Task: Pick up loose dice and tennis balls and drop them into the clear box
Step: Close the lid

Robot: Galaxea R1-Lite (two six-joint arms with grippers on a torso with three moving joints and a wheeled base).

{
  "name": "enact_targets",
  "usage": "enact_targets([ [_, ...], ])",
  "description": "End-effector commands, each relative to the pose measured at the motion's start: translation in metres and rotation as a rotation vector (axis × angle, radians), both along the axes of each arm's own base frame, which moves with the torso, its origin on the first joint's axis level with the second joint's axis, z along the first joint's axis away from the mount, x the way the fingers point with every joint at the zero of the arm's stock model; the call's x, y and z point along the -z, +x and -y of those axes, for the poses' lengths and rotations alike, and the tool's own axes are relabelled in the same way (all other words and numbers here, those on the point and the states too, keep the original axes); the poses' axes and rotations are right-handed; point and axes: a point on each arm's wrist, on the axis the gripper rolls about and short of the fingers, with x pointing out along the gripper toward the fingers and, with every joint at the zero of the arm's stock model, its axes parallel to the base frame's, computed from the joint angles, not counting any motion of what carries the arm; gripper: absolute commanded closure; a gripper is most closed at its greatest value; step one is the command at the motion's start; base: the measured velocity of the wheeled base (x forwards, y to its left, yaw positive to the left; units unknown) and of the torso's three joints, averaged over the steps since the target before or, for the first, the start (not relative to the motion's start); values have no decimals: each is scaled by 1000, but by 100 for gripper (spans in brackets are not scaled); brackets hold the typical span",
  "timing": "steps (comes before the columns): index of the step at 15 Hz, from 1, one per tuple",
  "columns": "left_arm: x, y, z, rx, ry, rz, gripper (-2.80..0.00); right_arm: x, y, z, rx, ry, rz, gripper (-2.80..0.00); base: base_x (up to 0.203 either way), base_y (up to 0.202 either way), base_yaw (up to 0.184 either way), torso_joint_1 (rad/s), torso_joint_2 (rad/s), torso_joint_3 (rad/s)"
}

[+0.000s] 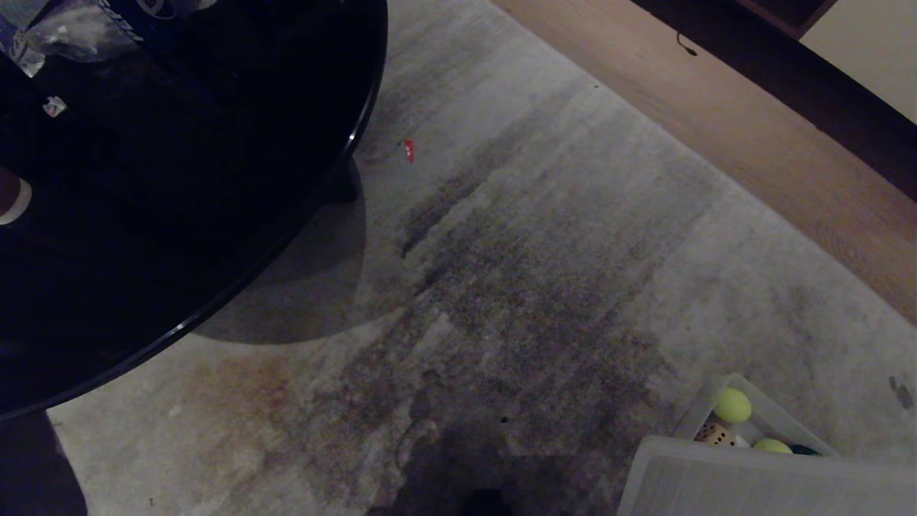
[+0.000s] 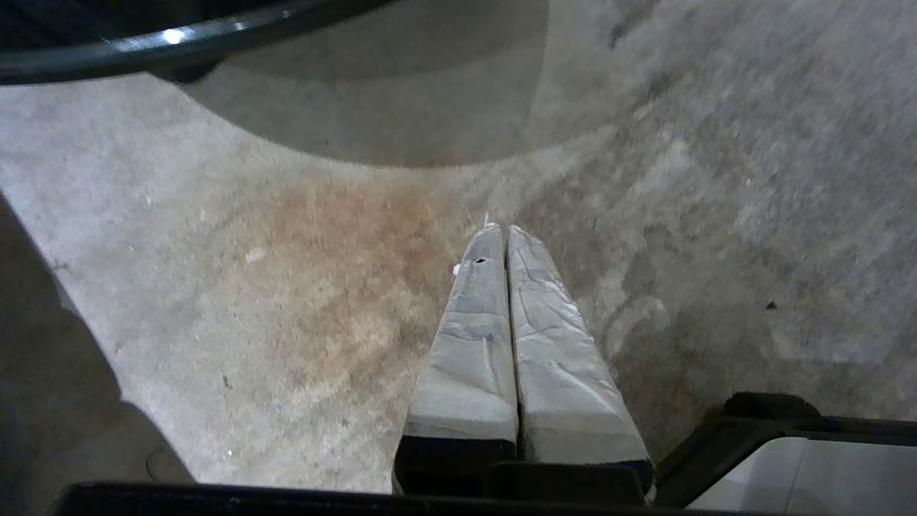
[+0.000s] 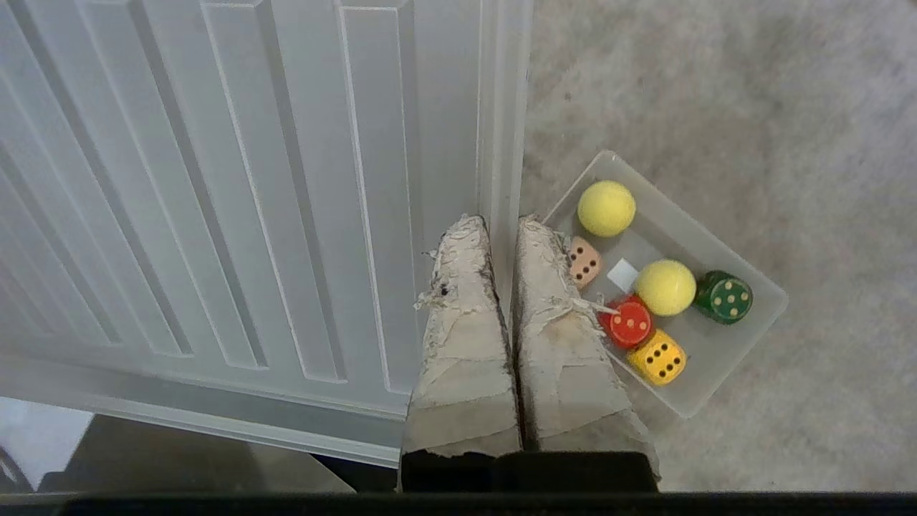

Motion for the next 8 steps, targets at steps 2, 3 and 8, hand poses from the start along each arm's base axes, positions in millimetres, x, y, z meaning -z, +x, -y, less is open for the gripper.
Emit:
enact_targets([
  [2, 0, 0, 0, 0, 0, -2, 0, 0, 0, 0, -1, -1, -3, 0, 0, 0, 0, 4, 2, 201],
  [3, 0, 0, 0, 1, 0, -2, 0, 0, 0, 0, -1, -1, -2, 0, 0, 0, 0, 2, 5, 205],
  [8, 0, 0, 0, -1, 0, -2, 0, 0, 0, 0, -1, 1, -2, 0, 0, 0, 0, 1, 3, 201],
])
